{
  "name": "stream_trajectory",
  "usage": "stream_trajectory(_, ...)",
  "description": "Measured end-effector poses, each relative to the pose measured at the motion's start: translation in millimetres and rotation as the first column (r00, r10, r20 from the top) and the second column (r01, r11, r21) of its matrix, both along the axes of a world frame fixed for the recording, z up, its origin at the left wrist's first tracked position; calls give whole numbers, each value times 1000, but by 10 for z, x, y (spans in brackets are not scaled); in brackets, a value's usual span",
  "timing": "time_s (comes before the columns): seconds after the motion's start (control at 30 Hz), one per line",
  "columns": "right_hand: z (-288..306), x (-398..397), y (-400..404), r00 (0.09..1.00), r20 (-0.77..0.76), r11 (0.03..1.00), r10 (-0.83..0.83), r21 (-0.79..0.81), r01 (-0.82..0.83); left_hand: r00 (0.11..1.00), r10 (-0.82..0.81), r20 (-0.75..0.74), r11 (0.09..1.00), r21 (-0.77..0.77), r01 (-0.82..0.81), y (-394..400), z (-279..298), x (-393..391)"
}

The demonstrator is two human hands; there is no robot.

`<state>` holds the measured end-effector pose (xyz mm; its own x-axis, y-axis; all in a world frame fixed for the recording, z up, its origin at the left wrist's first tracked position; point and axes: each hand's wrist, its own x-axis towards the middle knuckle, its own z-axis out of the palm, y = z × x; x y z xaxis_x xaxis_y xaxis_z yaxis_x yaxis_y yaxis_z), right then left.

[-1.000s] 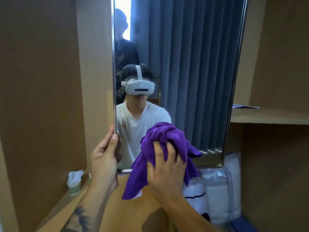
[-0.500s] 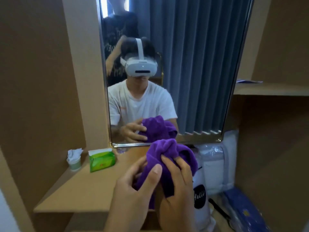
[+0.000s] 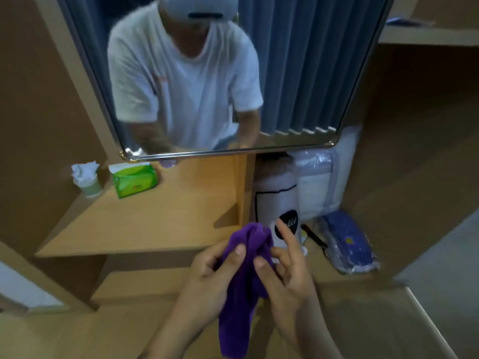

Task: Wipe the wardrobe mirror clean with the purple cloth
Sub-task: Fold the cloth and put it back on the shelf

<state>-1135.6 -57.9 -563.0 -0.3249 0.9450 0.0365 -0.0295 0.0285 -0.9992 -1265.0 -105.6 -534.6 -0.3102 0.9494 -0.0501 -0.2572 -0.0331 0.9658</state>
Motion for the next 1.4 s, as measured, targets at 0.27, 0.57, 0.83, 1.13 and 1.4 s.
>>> stream_trajectory(0.27, 1429, 140, 19, 991, 122, 996, 60, -74, -51, 985, -84, -153, 990, -128, 64, 39, 1318, 66)
stream_trajectory(0.57, 3211, 514, -87, 945, 322, 988, 53, -153, -3, 974, -73, -216, 972, -234, 21, -293, 3041, 131)
stream_trajectory(0.83, 4580, 990, -281, 799, 598, 993, 64, 44, -113, 785, -140, -604, 977, -213, 11, -776, 4191, 25)
stream_trajectory(1.13, 5338, 1412, -349, 596, 771, 897, 222, 77, -435, 563, -178, -807, 984, -151, 95, -950, 4951, -138)
stream_trajectory(1.4, 5635, 1511, -314, 493, 807, 829, 327, 6, -559, 374, -152, -915, 975, -76, 210, -994, 5527, -236)
